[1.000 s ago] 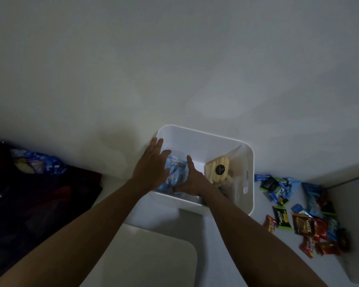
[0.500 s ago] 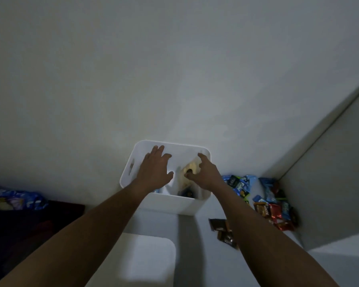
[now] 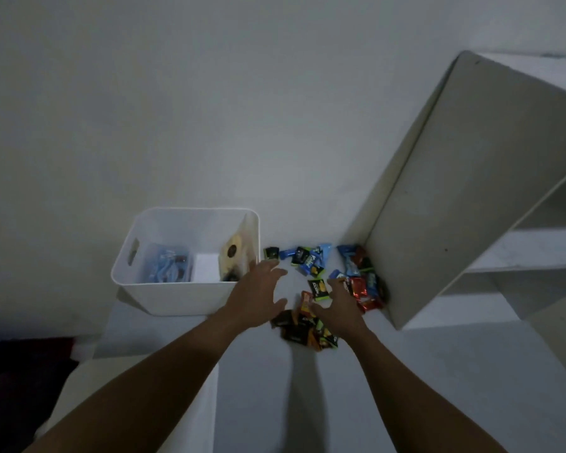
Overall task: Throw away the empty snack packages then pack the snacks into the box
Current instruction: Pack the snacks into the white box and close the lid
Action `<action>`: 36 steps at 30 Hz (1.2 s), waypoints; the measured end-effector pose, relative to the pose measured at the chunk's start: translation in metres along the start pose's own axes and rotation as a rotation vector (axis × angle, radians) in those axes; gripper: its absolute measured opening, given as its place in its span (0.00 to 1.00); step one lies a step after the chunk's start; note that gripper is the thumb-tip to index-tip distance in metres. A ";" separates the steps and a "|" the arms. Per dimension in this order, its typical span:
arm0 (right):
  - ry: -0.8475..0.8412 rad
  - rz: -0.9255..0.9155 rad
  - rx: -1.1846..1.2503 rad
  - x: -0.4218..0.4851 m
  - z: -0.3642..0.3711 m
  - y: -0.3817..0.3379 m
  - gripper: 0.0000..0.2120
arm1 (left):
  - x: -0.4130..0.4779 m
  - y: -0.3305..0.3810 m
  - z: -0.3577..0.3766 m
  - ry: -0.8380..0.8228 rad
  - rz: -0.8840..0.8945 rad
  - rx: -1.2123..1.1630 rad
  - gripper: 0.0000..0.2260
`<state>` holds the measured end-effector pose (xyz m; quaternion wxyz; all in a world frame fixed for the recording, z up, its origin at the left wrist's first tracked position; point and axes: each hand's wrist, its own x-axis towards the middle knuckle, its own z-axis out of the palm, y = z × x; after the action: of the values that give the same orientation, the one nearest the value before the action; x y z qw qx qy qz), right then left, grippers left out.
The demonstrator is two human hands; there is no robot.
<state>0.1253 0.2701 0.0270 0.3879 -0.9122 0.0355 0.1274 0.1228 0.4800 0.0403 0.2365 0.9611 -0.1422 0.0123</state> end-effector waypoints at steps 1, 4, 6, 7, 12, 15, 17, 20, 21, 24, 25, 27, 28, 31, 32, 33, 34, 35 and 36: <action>-0.004 0.022 0.003 0.001 0.001 0.017 0.39 | 0.002 0.001 0.013 -0.053 0.012 0.059 0.32; -0.022 0.089 -0.043 0.004 0.003 0.059 0.39 | 0.008 0.001 0.044 -0.178 0.081 0.272 0.41; -0.051 0.100 -0.077 0.006 0.004 0.081 0.42 | 0.017 0.001 0.065 -0.255 0.173 0.317 0.46; -0.058 0.076 -0.101 0.009 0.005 0.091 0.47 | 0.023 0.001 0.075 -0.292 0.203 0.324 0.49; -0.150 -0.016 -0.410 0.037 0.018 0.132 0.68 | 0.049 -0.020 0.122 -0.420 0.152 0.281 0.64; -0.203 -0.077 -0.507 0.055 0.022 0.151 0.68 | 0.057 -0.039 0.145 -0.486 0.120 0.258 0.67; -0.186 -0.092 -0.569 0.067 0.020 0.158 0.66 | 0.060 -0.047 0.157 -0.515 0.110 0.264 0.67; -0.126 -0.064 -0.525 0.088 0.006 0.167 0.66 | 0.072 -0.051 0.171 -0.526 0.100 0.247 0.68; -0.102 -0.052 -0.475 0.096 0.000 0.170 0.66 | 0.078 -0.051 0.172 -0.523 0.106 0.244 0.69; -0.096 -0.033 -0.331 0.121 -0.017 0.176 0.65 | 0.096 -0.055 0.174 -0.532 0.138 0.243 0.68; -0.117 -0.039 -0.305 0.129 -0.021 0.177 0.66 | 0.102 -0.055 0.176 -0.533 0.153 0.246 0.68; -0.177 -0.076 -0.299 0.147 -0.023 0.178 0.66 | 0.112 -0.055 0.181 -0.530 0.192 0.252 0.66; -0.205 -0.105 -0.310 0.156 -0.023 0.180 0.66 | 0.116 -0.054 0.185 -0.519 0.210 0.250 0.65; -0.258 -0.230 -0.373 0.180 -0.017 0.184 0.66 | 0.132 -0.052 0.193 -0.461 0.239 0.199 0.62; -0.256 -0.287 -0.415 0.185 -0.013 0.183 0.65 | 0.139 -0.052 0.196 -0.444 0.255 0.186 0.61; -0.237 -0.343 -0.470 0.189 -0.009 0.182 0.64 | 0.145 -0.052 0.198 -0.434 0.270 0.187 0.60; -0.209 -0.391 -0.523 0.191 -0.005 0.179 0.62 | 0.150 -0.052 0.200 -0.427 0.281 0.194 0.59; -0.177 -0.430 -0.553 0.194 -0.001 0.177 0.60 | 0.154 -0.052 0.201 -0.423 0.282 0.200 0.58; -0.142 -0.466 -0.557 0.196 0.003 0.176 0.57 | 0.157 -0.052 0.202 -0.418 0.277 0.199 0.56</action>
<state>0.2853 0.1564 -0.1483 0.1446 -0.9553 -0.2361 0.1035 0.2789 0.3902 -0.1480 0.1025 0.9327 -0.3160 -0.1403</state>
